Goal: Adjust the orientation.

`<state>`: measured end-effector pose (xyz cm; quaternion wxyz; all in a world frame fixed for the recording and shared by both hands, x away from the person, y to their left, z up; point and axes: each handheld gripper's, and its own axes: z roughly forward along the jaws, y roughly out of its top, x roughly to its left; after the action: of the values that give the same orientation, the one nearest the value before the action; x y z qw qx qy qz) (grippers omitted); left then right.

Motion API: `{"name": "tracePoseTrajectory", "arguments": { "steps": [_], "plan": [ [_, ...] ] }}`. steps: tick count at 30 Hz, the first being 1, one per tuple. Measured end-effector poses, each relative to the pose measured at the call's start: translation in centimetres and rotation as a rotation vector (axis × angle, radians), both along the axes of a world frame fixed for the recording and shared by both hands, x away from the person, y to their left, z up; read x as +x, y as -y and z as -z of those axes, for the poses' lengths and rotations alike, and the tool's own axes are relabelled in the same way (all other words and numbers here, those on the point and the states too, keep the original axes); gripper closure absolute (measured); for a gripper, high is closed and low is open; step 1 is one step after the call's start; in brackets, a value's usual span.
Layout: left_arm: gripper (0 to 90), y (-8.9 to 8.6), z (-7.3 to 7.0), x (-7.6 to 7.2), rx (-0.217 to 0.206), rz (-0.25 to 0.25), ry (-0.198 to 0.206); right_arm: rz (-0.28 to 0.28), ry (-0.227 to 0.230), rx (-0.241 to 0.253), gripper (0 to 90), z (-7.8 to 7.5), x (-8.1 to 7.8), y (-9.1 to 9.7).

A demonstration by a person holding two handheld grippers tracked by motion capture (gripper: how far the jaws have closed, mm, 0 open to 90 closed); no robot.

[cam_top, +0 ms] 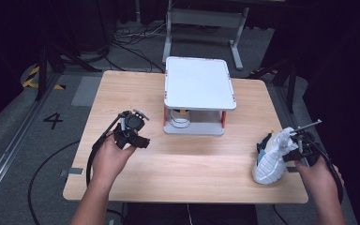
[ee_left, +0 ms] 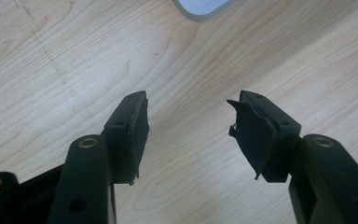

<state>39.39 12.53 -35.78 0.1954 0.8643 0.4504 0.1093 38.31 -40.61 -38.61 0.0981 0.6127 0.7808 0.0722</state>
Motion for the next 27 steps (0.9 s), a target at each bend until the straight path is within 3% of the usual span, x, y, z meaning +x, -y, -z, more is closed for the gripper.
{"name": "tracePoseTrajectory", "arguments": {
  "steps": [4,8,11,12,15,17,19,24,27],
  "plan": [
    [44.4,0.4,0.2,0.2,0.006,0.006,-0.012,-0.016,0.031,0.043,72.6,0.2,-0.2,0.1],
    [44.3,0.5,0.3,0.2,0.010,0.009,-0.013,-0.009,0.019,0.024,73.7,0.7,0.1,0.0],
    [44.3,0.3,0.2,0.2,0.003,0.003,-0.007,-0.007,-0.023,0.048,72.1,1.6,0.5,0.3],
    [44.2,0.1,0.2,0.2,0.004,0.001,-0.008,-0.031,-0.026,0.020,74.9,2.4,0.9,-0.2],
    [44.2,0.0,0.2,0.2,0.006,-0.003,-0.007,-0.066,-0.014,0.025,74.9,2.9,1.3,-0.9],
    [44.2,0.0,0.3,0.1,0.008,-0.004,-0.009,-0.150,0.034,0.067,72.3,3.4,2.0,-3.0],
    [44.2,0.0,0.3,0.0,0.003,-0.002,-0.011,-0.183,0.078,0.038,72.2,3.4,2.2,-4.1],
    [44.3,-0.3,0.2,-0.1,0.005,-0.008,-0.008,-0.193,0.131,0.048,72.4,3.4,2.3,-4.8],
    [44.2,-0.3,0.2,-0.2,0.005,-0.008,-0.006,-0.183,0.117,0.060,71.3,3.8,2.3,-4.2]
  ]
}}
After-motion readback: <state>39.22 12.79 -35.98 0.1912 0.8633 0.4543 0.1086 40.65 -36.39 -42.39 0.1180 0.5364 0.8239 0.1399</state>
